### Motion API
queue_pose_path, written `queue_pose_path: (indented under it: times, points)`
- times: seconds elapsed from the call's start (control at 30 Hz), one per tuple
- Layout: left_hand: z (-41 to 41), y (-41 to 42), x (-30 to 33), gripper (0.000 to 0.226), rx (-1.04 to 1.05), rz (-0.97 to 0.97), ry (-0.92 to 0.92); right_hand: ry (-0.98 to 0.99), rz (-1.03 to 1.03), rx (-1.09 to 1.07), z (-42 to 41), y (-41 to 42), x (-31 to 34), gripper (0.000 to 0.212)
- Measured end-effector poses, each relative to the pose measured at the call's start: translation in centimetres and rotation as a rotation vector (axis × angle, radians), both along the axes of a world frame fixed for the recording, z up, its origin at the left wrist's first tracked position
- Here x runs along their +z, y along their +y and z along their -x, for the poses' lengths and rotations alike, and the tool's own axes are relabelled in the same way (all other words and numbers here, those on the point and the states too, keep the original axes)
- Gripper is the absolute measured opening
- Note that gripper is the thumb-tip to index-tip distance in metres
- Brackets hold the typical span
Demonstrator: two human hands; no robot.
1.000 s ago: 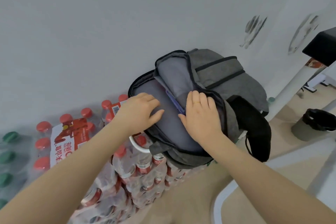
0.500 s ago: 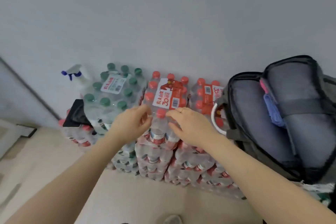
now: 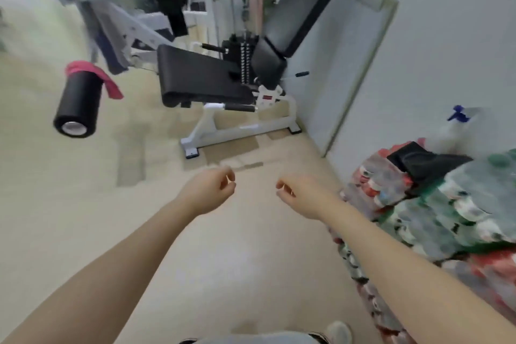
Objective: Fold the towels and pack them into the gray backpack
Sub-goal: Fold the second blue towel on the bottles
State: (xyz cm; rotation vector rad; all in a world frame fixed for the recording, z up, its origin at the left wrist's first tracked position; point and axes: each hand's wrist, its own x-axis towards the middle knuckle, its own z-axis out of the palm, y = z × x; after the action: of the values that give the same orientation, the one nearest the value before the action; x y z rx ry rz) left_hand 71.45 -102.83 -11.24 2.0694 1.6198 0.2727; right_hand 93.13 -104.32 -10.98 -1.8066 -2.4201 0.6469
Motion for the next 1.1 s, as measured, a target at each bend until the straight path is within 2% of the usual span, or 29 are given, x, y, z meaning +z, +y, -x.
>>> queue_pose_path:
  times: [0.2,0.37,0.47,0.6,0.77,0.9,1.1]
  points:
    - [19.7,-3.1,0.7,0.016,0.419,-0.005,-0.078,0.026,0.007,0.329,20.0,5.1,-0.4,0.025]
    - [31.0,-3.6,0.2,0.017,0.672,-0.054,-0.115,-0.017,0.002,0.537,33.1,9.8,-1.3,0.024]
    - [37.0,-0.9,-0.6,0.017,0.762,-0.043,-0.129,-0.033,0.015,0.612,40.3,13.9,-2.4,0.024]
    - [45.5,6.5,-1.6,0.02,0.781,-0.032,-0.122,-0.019,0.047,0.643,49.8,21.4,-3.4,0.024]
    - [55.2,17.1,0.1,0.025,0.728,0.042,-0.056,-0.067,0.098,0.672,60.5,31.1,-2.1,0.026]
    - [61.8,23.5,1.6,0.025,0.716,0.042,-0.105,-0.062,0.085,0.65,67.5,38.0,-0.2,0.024]
    - [73.0,32.3,-1.1,0.024,0.674,0.115,-0.11,-0.12,0.1,0.619,76.5,47.6,-1.5,0.023]
